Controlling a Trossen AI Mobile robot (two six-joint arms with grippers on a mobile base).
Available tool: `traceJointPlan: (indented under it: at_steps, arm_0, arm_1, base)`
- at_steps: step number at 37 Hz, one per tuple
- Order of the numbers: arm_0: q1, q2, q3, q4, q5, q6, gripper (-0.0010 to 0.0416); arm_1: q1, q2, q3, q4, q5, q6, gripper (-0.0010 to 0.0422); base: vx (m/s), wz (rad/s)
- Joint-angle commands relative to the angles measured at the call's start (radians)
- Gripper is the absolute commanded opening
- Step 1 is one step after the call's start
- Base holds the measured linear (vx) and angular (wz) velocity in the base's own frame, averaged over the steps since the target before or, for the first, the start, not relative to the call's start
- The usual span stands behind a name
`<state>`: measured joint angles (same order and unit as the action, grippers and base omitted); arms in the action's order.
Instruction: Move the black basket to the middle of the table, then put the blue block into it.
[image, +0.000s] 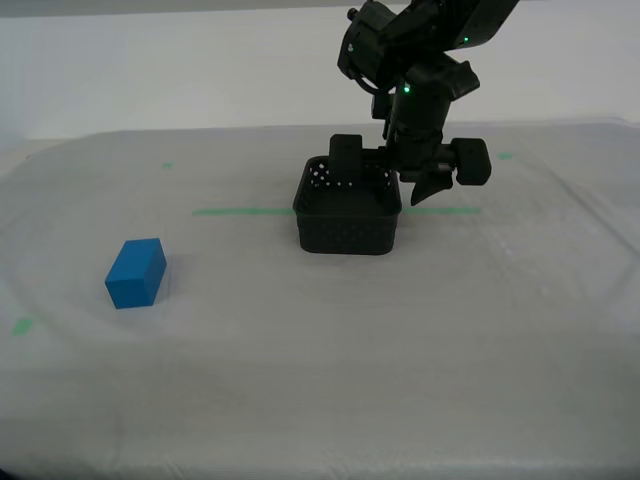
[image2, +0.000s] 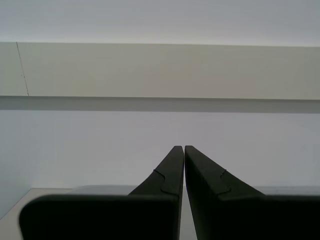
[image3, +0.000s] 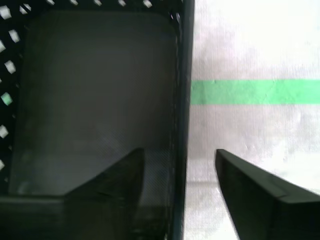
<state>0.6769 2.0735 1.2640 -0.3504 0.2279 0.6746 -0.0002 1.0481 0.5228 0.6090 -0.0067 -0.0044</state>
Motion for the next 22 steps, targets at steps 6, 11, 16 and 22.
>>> traceJointPlan:
  at_steps: [6, 11, 16, 22]
  arm_0:
    - [0.0, -0.003, 0.001, 0.028, 0.0, 0.005, 0.0323]
    - [0.0, -0.004, 0.001, 0.029, 0.0, 0.002, 0.0379]
    - [0.0, -0.004, 0.001, 0.029, 0.0, 0.002, 0.0399]
    - [0.0, -0.005, 0.001, 0.029, 0.0, -0.006, 0.0382]
  arm_1:
    - [0.0, 0.0, 0.0, 0.006, 0.0, 0.002, 0.0]
    - [0.0, 0.0, 0.0, 0.006, 0.0, 0.002, 0.0]
    - [0.0, 0.0, 0.0, 0.006, 0.0, 0.002, 0.0]
    - [0.0, 0.0, 0.0, 0.006, 0.0, 0.002, 0.0]
  base:
    - [0.0, 0.0]
    - [0.0, 0.0]
    - [0.0, 0.0]
    - [0.0, 0.0]
